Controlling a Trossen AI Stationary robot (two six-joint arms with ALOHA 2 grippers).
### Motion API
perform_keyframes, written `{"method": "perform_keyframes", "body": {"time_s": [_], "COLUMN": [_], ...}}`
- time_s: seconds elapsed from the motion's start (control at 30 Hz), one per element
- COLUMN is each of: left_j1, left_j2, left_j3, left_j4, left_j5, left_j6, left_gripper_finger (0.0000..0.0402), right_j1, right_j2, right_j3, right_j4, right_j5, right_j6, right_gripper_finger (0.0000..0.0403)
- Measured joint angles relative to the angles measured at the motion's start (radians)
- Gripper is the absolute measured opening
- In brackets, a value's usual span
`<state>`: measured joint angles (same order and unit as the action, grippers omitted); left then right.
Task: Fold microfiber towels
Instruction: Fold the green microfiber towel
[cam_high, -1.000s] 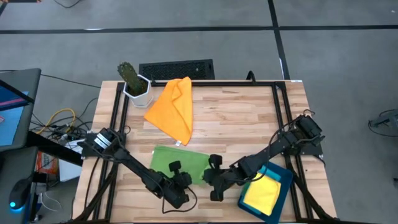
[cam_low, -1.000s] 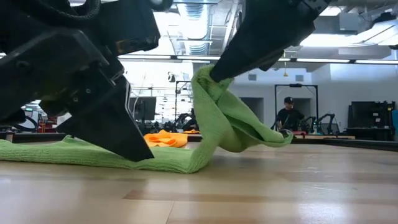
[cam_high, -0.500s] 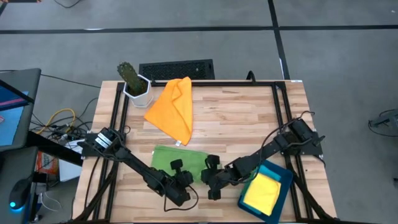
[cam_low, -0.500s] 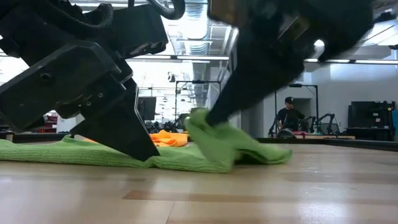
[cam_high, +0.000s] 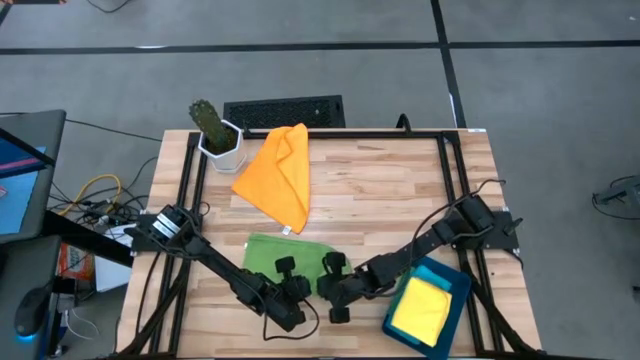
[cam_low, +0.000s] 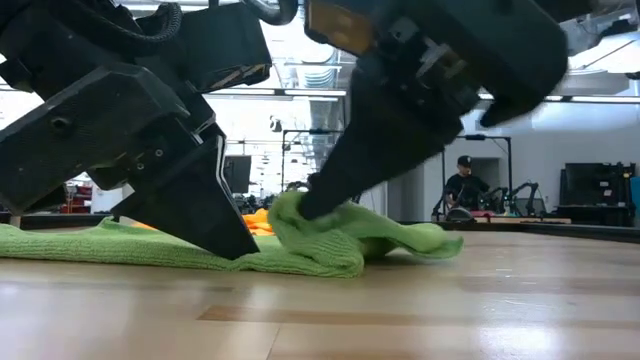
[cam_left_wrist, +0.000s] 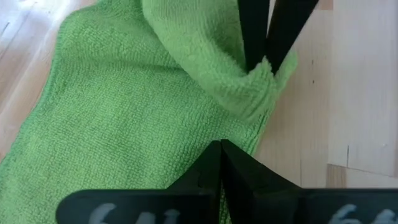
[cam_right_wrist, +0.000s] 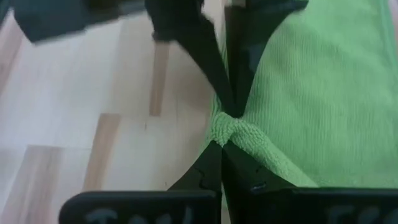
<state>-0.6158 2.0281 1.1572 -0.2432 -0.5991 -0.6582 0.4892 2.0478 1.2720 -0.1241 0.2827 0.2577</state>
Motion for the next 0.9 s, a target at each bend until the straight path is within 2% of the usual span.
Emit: {"method": "perform_keyframes", "body": {"time_s": [0.17, 0.37, 0.53, 0.9], "left_j1": [-0.002, -0.002, -0.012, -0.057], "left_j2": [-0.017, -0.112, -0.157, -0.145], "left_j3": [-0.001, -0.002, -0.002, -0.001], "left_j4": [-0.016, -0.108, -0.108, -0.019], "left_j5": [0.032, 0.052, 0.037, -0.03], "left_j6": [0.025, 0.053, 0.063, 0.089], "left_gripper_finger": [0.0002, 0.0002, 0.0002, 0.0002], "right_j1": [0.0, -0.005, -0.003, -0.02], "right_j2": [0.026, 0.052, 0.052, 0.048], "right_j3": [0.001, 0.003, 0.003, 0.061], "right_j4": [0.003, 0.029, 0.045, 0.043], "right_j5": [-0.006, -0.027, -0.023, -0.022], "right_j6": [0.002, 0.0, -0.024, -0.101], "right_gripper_finger": [0.0028, 0.0041, 0.0075, 0.0152]}}
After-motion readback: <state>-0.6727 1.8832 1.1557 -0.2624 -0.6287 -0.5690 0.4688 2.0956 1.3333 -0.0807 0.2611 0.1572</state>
